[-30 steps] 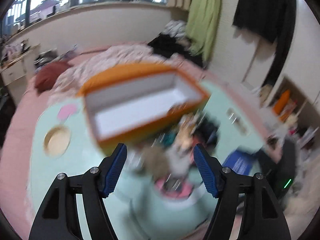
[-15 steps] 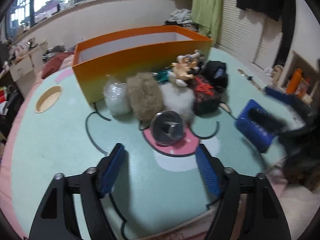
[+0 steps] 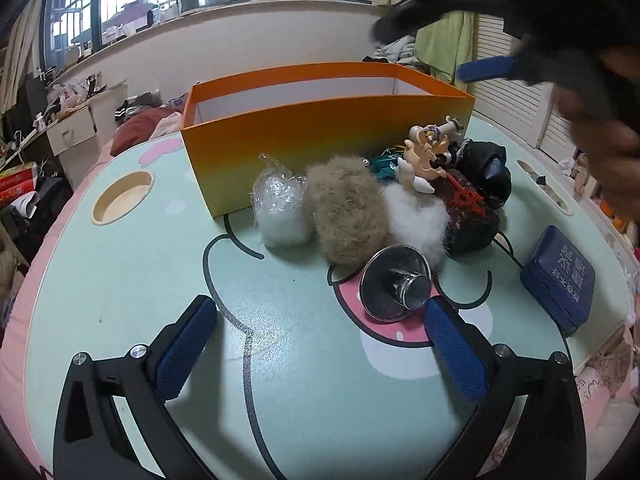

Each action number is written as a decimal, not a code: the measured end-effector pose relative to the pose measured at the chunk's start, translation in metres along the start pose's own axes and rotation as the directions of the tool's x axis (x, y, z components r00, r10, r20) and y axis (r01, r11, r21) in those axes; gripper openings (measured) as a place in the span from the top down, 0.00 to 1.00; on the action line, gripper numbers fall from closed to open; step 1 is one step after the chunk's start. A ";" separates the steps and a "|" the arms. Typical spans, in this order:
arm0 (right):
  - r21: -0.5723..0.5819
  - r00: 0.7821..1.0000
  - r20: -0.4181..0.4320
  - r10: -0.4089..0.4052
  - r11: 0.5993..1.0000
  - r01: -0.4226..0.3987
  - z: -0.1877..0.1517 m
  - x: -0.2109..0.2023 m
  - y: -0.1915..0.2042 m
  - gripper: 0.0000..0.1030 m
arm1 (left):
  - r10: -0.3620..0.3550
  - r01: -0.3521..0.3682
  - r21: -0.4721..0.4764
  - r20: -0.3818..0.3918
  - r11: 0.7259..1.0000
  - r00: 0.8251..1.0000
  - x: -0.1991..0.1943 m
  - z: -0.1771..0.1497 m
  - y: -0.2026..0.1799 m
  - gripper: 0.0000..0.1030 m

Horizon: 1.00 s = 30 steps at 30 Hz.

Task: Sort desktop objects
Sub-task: 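Reach the right tool into the orange box, then close the right tool on the brown card box inside the orange box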

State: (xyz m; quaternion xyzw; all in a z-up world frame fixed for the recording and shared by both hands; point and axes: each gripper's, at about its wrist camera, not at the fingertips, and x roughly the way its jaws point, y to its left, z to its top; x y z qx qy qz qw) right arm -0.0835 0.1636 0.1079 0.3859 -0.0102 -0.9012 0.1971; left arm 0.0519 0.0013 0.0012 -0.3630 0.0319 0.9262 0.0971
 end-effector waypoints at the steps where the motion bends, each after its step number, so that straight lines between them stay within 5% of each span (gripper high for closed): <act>1: 0.003 1.000 -0.023 -0.017 1.000 0.017 0.004 0.009 0.000 0.06 | -0.002 0.002 0.001 0.001 1.000 1.000 0.000 0.000 0.000 0.00; 4: -0.016 0.990 -0.107 -0.089 0.996 0.088 0.005 0.036 -0.001 0.05 | -0.004 0.004 0.003 0.003 1.000 1.000 0.000 -0.001 0.000 0.00; 7: -0.091 0.980 -0.091 -0.175 0.982 0.166 -0.002 0.039 0.005 0.06 | -0.005 0.005 0.005 0.003 1.000 1.000 0.000 -0.001 -0.001 0.00; 18: -0.151 0.973 -0.074 -0.220 0.967 0.207 -0.008 0.047 0.006 0.06 | -0.007 0.007 0.007 0.004 1.000 1.000 0.001 0.000 -0.001 0.00; 20: -0.158 0.976 -0.119 -0.184 0.974 0.164 -0.003 0.048 0.004 0.10 | -0.007 0.007 0.007 0.004 1.000 1.000 0.001 -0.001 -0.001 0.00; 23: -0.126 0.965 -0.240 -0.109 0.989 0.080 0.014 0.051 -0.007 0.33 | -0.006 0.006 0.006 0.004 1.000 1.000 0.001 -0.001 -0.001 0.00; 26: -0.038 0.902 -0.432 0.000 0.999 -0.019 0.041 0.065 -0.024 0.36 | -0.007 0.007 0.009 0.004 1.000 1.000 0.001 -0.001 -0.001 0.00; 27: -0.049 0.870 -0.493 -0.016 0.999 -0.010 0.050 0.072 -0.026 0.36 | -0.007 0.007 0.009 0.004 1.000 1.000 0.001 -0.001 0.000 0.00; 30: -0.163 0.820 -0.555 -0.140 0.985 0.058 0.061 0.079 -0.019 0.38 | -0.011 0.010 0.010 0.004 1.000 1.000 0.001 -0.001 0.001 0.00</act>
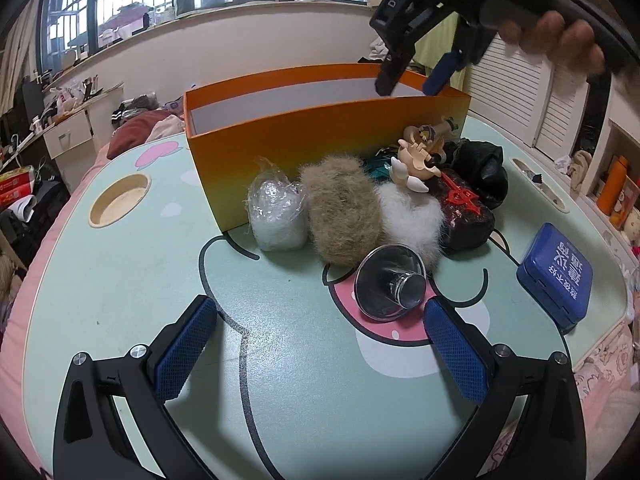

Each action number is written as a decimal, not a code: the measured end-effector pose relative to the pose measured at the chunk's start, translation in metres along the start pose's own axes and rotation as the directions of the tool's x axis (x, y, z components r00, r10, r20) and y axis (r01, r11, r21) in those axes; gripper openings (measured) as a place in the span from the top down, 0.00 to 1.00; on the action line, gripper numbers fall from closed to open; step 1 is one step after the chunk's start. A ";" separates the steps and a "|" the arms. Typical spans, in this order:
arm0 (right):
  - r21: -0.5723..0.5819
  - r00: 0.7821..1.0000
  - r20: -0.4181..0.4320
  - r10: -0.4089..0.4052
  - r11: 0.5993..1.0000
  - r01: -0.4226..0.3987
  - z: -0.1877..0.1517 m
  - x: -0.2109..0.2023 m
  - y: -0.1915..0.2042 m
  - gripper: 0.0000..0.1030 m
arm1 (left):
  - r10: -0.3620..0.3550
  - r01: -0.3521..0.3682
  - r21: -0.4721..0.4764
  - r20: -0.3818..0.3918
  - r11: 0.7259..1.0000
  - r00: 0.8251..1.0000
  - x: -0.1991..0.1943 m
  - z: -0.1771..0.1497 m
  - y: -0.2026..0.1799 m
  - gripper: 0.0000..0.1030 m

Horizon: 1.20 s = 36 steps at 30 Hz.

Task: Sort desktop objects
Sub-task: 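Close the right tool on the brown card box inside the orange box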

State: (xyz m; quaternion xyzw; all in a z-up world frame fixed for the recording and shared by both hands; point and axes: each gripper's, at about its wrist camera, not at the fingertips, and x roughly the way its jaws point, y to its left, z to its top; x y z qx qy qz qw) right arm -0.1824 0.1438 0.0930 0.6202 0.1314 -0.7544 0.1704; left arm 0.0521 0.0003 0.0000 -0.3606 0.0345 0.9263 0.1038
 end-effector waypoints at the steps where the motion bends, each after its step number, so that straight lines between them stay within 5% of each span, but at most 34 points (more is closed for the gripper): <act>1: -0.019 0.999 -0.041 -0.001 1.000 0.000 0.002 0.002 0.003 0.38 | -0.001 0.001 0.001 0.000 1.000 1.000 0.000 0.000 0.000 0.00; 9: -0.010 0.958 -0.268 -0.104 0.994 0.106 0.002 0.042 -0.002 0.45 | -0.001 0.001 0.005 0.001 1.000 1.000 0.001 0.001 -0.001 0.00; 12: -0.015 0.953 -0.271 -0.138 0.990 0.139 0.004 0.048 0.003 0.32 | 0.001 -0.001 0.011 0.003 1.000 1.000 0.000 0.000 -0.003 0.00; 16: -0.021 0.968 -0.200 -0.149 0.989 0.148 0.001 0.040 0.008 0.34 | -0.002 0.002 0.010 0.003 1.000 1.000 -0.001 -0.001 -0.003 0.00; 19: 0.019 0.994 -0.112 0.001 1.000 0.001 0.006 0.025 0.006 0.42 | -0.003 0.003 0.011 0.003 1.000 1.000 -0.001 -0.001 -0.003 0.00; 20: 0.037 0.989 -0.091 0.114 0.993 -0.111 0.009 0.021 0.005 0.46 | -0.004 0.004 0.010 0.003 1.000 1.000 -0.001 -0.001 -0.003 0.00; 22: 0.045 0.980 -0.089 0.176 0.984 -0.173 0.010 0.022 0.004 0.52 | -0.006 0.006 0.010 0.002 1.000 1.000 -0.001 -0.001 -0.002 0.00; 30: -0.067 0.998 -0.039 -0.054 0.996 0.051 0.007 -0.019 0.011 0.44 | -0.006 0.006 0.010 0.003 1.000 1.000 -0.001 -0.001 -0.002 0.00; 36: -0.019 0.957 -0.241 -0.161 0.987 0.161 0.013 0.022 -0.011 0.45 | -0.006 0.006 0.010 0.003 1.000 1.000 0.000 -0.001 -0.003 0.00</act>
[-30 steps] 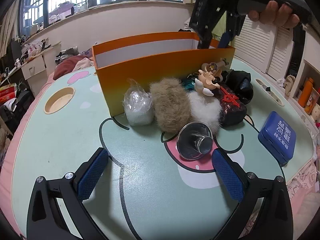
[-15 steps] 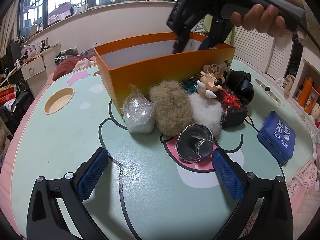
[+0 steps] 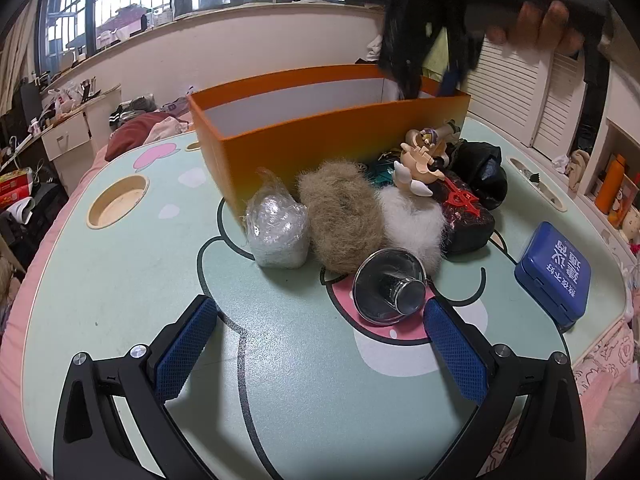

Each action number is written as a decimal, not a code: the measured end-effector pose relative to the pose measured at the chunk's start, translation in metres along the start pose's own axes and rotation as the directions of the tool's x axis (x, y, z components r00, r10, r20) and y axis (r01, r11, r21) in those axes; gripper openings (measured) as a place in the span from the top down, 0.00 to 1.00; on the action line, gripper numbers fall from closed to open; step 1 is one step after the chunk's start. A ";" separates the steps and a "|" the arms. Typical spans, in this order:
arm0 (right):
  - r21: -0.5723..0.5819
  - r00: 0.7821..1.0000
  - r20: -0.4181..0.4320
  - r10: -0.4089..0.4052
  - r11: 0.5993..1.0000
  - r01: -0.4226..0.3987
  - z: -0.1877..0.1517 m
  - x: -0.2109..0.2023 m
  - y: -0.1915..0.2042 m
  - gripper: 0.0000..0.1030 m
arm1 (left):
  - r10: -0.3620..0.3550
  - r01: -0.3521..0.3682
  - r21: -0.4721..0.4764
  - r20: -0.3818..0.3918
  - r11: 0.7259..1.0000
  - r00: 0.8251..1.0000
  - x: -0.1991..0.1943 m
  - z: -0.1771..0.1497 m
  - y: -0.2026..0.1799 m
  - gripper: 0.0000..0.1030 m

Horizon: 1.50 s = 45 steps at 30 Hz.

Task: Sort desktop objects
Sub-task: 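Close the right tool on the brown card box inside the orange box, then carry the brown card box out with right tool, set it on table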

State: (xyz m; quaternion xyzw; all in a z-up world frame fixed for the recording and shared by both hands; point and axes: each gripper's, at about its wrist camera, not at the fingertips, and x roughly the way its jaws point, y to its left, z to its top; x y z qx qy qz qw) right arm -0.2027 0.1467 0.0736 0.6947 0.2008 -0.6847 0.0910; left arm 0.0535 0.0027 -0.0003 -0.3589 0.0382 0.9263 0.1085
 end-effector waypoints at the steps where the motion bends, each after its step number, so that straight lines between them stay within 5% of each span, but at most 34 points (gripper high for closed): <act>1: 0.007 0.999 -0.032 -0.019 1.000 0.019 0.002 0.014 -0.002 0.40 | 0.002 -0.002 0.003 0.000 1.000 1.000 0.000 0.000 -0.001 0.00; 3: -0.015 0.996 -0.021 -0.090 0.996 0.090 -0.003 0.028 0.004 0.32 | 0.011 -0.011 0.015 0.005 1.000 1.000 -0.001 0.000 -0.004 0.00; 5: 0.001 0.999 -0.032 -0.001 1.000 0.001 -0.005 0.032 -0.002 0.47 | 0.006 -0.006 0.012 0.005 1.000 1.000 -0.001 0.000 -0.003 0.00; 6: 0.011 0.994 -0.041 0.103 0.995 -0.103 -0.009 0.034 -0.007 0.69 | 0.002 -0.002 0.006 0.003 1.000 1.000 0.000 0.000 -0.001 0.00; 7: 0.016 0.990 -0.039 0.133 0.991 -0.133 -0.012 0.035 -0.009 0.75 | 0.002 -0.002 0.005 0.004 1.000 1.000 0.000 0.000 -0.001 0.00; 15: 0.037 0.977 0.117 0.180 0.982 -0.186 -0.037 0.035 -0.037 0.82 | -0.001 0.001 0.004 0.004 1.000 1.000 -0.001 0.000 -0.002 0.00; 18: 0.029 0.918 0.281 0.281 0.953 -0.301 -0.055 0.006 -0.054 0.82 | 0.000 0.000 0.002 0.005 1.000 1.000 0.000 0.001 -0.003 0.00; 20: -0.008 0.843 0.394 0.366 0.918 -0.395 -0.083 -0.017 -0.065 0.82 | 0.000 0.000 0.003 0.005 1.000 1.000 0.000 0.001 -0.003 0.00; 24: -0.069 0.736 0.480 0.478 0.857 -0.511 -0.148 -0.032 -0.054 0.82 | -0.003 0.003 0.004 0.005 1.000 1.000 -0.001 0.001 -0.003 0.00; 29: -0.049 0.702 0.478 0.528 0.814 -0.579 -0.197 0.008 -0.052 0.82 | -0.072 0.074 -0.034 0.054 0.997 0.996 -0.017 0.006 0.010 0.00; 32: -0.065 0.670 0.448 0.592 0.769 -0.636 -0.205 0.030 -0.041 0.82 | -0.022 0.034 -0.092 0.126 0.995 0.992 -0.034 0.036 0.027 0.00; 38: -0.101 0.650 0.407 0.642 0.739 -0.666 -0.182 0.045 -0.018 0.81 | 0.050 -0.053 -0.097 -0.035 0.994 0.998 0.009 0.087 0.044 0.01; 41: -0.087 0.654 0.485 0.581 0.776 -0.625 -0.177 0.036 -0.021 0.75 | 0.028 -0.040 -0.124 -0.098 0.991 0.995 0.033 0.105 0.051 0.01; 45: -0.060 0.607 0.636 0.477 0.815 -0.577 -0.185 0.021 -0.035 0.59 | 0.107 -0.121 -0.127 -0.115 0.984 0.988 0.053 0.116 0.055 0.04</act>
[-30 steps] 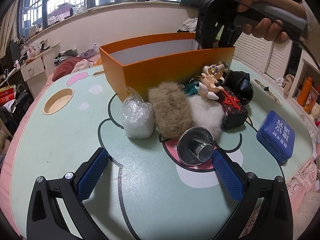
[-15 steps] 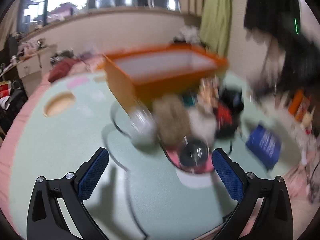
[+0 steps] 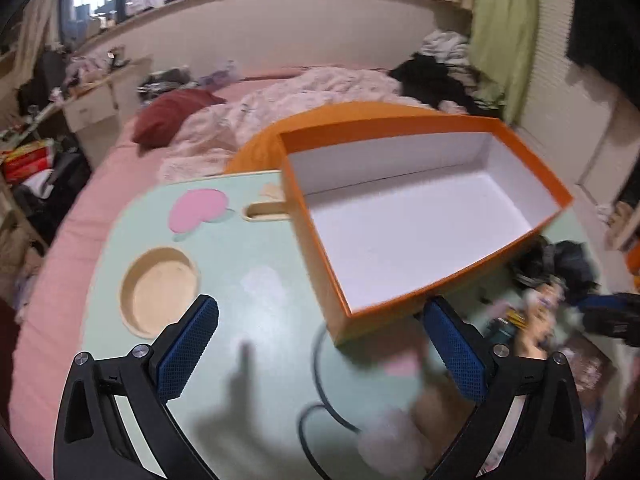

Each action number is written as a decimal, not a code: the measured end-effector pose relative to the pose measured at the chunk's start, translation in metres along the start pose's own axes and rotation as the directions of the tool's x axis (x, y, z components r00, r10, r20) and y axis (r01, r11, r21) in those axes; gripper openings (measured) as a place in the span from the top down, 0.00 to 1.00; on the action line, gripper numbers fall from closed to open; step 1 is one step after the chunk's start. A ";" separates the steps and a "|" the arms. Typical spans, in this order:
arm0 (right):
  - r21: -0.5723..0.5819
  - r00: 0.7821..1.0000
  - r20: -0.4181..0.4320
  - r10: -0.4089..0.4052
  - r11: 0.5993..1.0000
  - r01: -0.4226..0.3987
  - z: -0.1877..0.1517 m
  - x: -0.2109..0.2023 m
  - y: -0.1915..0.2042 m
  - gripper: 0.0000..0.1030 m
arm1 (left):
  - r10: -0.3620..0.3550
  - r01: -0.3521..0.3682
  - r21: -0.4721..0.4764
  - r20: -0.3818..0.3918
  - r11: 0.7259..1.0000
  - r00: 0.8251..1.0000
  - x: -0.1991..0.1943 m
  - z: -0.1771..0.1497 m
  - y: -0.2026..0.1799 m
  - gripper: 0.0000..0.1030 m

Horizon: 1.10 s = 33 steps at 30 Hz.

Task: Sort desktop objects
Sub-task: 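Carry the brown card box out with right tool, set it on table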

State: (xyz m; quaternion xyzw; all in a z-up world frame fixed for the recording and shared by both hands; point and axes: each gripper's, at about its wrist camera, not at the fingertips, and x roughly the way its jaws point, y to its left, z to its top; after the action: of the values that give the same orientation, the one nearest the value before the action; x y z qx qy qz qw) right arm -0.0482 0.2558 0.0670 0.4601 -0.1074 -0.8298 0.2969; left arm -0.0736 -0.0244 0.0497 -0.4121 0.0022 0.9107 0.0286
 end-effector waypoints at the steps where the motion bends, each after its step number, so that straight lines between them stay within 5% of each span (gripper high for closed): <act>1: -0.010 0.999 0.029 -0.023 1.000 0.023 -0.004 -0.006 0.002 0.57 | -0.004 0.004 -0.009 0.006 1.000 1.000 -0.001 0.000 0.000 0.05; 5: -0.061 0.973 0.182 -0.140 0.986 0.154 -0.027 -0.031 0.018 0.42 | 0.064 -0.060 -0.043 0.104 0.997 0.993 -0.024 -0.010 0.007 0.05; 10: -0.149 0.921 0.322 -0.220 0.949 0.279 -0.083 -0.057 0.037 0.16 | -0.030 0.028 0.027 0.116 0.999 0.993 -0.061 -0.053 0.005 0.05; 14: -0.227 0.887 0.355 -0.295 0.894 0.387 -0.131 -0.053 0.052 0.16 | -0.036 0.019 0.116 0.145 0.993 0.989 -0.072 -0.107 -0.016 0.05; 18: -0.209 0.890 0.295 -0.348 0.885 0.416 -0.147 -0.033 0.032 0.14 | -0.064 0.050 0.129 0.103 0.990 0.993 -0.059 -0.126 -0.027 0.05; 21: -0.167 0.915 0.265 -0.305 0.920 0.355 -0.151 -0.026 0.018 0.07 | -0.076 0.064 0.107 0.113 0.992 0.991 -0.053 -0.134 -0.027 0.00; 25: -0.216 0.885 0.262 -0.384 0.871 0.442 -0.155 -0.007 0.023 0.00 | -0.066 0.052 0.080 0.180 0.995 0.982 -0.051 -0.144 -0.027 0.00; 33: -0.251 0.878 0.355 -0.321 0.872 0.421 -0.161 0.007 0.024 0.00 | -0.070 0.054 0.086 0.188 0.995 0.980 -0.049 -0.143 -0.027 0.00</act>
State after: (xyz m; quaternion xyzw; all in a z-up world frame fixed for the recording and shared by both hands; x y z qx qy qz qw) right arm 0.0919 0.2479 -0.0159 0.2853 0.0761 -0.9381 0.1808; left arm 0.0677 -0.0037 -0.0070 -0.3214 0.0233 0.9438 0.0737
